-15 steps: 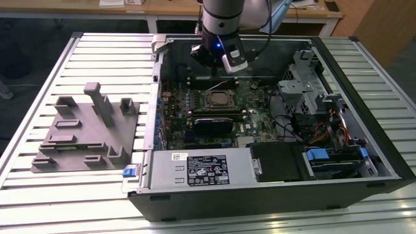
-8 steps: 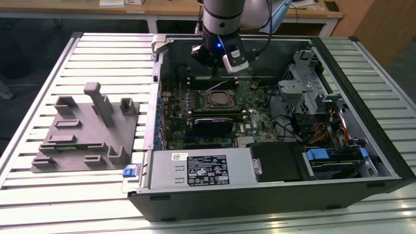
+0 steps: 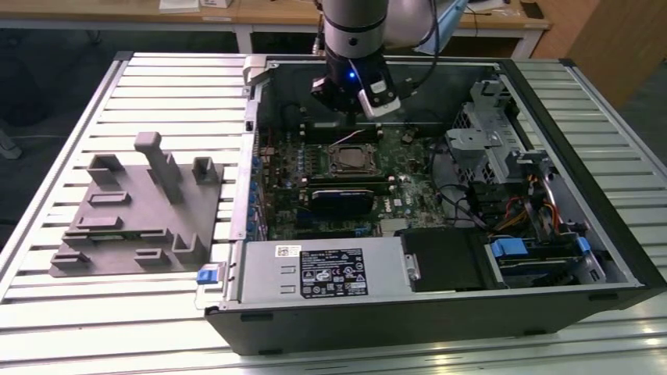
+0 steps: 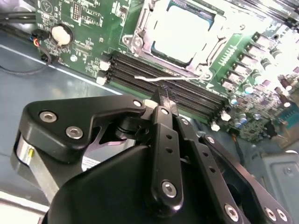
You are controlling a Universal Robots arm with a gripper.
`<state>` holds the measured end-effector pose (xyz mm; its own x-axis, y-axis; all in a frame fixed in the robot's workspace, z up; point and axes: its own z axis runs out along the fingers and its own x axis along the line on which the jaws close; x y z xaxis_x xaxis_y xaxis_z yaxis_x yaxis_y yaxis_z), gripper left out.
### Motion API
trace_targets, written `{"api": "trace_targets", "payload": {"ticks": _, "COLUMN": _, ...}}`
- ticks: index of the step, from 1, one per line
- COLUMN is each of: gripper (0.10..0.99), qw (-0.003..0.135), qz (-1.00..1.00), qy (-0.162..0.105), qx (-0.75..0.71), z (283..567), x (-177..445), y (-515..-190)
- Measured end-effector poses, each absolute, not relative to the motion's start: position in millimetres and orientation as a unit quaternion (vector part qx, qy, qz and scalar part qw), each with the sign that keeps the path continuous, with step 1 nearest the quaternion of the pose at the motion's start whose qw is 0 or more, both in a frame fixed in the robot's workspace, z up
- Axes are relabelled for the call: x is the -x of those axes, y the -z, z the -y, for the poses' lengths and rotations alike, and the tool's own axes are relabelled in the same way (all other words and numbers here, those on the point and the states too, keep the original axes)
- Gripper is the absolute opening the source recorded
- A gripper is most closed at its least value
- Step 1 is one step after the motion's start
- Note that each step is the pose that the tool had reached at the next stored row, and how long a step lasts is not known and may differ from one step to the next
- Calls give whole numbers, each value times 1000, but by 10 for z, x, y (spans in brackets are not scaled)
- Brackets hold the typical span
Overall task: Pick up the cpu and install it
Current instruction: 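Install the first cpu locking lever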
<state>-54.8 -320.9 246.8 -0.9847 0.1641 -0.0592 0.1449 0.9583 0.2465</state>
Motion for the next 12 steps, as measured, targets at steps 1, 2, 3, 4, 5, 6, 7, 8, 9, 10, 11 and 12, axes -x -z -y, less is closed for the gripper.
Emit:
{"api": "trace_targets", "payload": {"ticks": 1, "gripper": 106, "qw": 40, "qz": -989, "qy": -122, "qx": -79, "z": 3209, "x": 548, "y": -2451}}
{"api": "trace_targets", "payload": {"ticks": 2, "gripper": 106, "qw": 41, "qz": -988, "qy": -122, "qx": -81, "z": 3209, "x": 548, "y": -2433}}
{"api": "trace_targets", "payload": {"ticks": 3, "gripper": 106, "qw": 41, "qz": -988, "qy": -121, "qx": -82, "z": 3209, "x": 548, "y": -2420}}
{"api": "trace_targets", "payload": {"ticks": 4, "gripper": 106, "qw": 42, "qz": -988, "qy": -121, "qx": -84, "z": 3209, "x": 548, "y": -2408}}
{"api": "trace_targets", "payload": {"ticks": 5, "gripper": 106, "qw": 42, "qz": -988, "qy": -121, "qx": -86, "z": 3209, "x": 548, "y": -2396}}
{"api": "trace_targets", "payload": {"ticks": 6, "gripper": 106, "qw": 43, "qz": -988, "qy": -121, "qx": -87, "z": 3209, "x": 548, "y": -2385}}
{"api": "trace_targets", "payload": {"ticks": 7, "gripper": 106, "qw": 43, "qz": -988, "qy": -121, "qx": -89, "z": 3209, "x": 548, "y": -2375}}
{"api": "trace_targets", "payload": {"ticks": 8, "gripper": 106, "qw": 43, "qz": -987, "qy": -121, "qx": -92, "z": 3209, "x": 548, "y": -2365}}
{"api": "trace_targets", "payload": {"ticks": 9, "gripper": 106, "qw": 44, "qz": -987, "qy": -121, "qx": -94, "z": 3209, "x": 547, "y": -2356}}
{"api": "trace_targets", "payload": {"ticks": 10, "gripper": 106, "qw": 44, "qz": -987, "qy": -121, "qx": -97, "z": 3209, "x": 545, "y": -2348}}
{"api": "trace_targets", "payload": {"ticks": 11, "gripper": 106, "qw": 44, "qz": -987, "qy": -121, "qx": -99, "z": 3209, "x": 541, "y": -2340}}
{"api": "trace_targets", "payload": {"ticks": 12, "gripper": 106, "qw": 45, "qz": -986, "qy": -121, "qx": -102, "z": 3209, "x": 535, "y": -2332}}
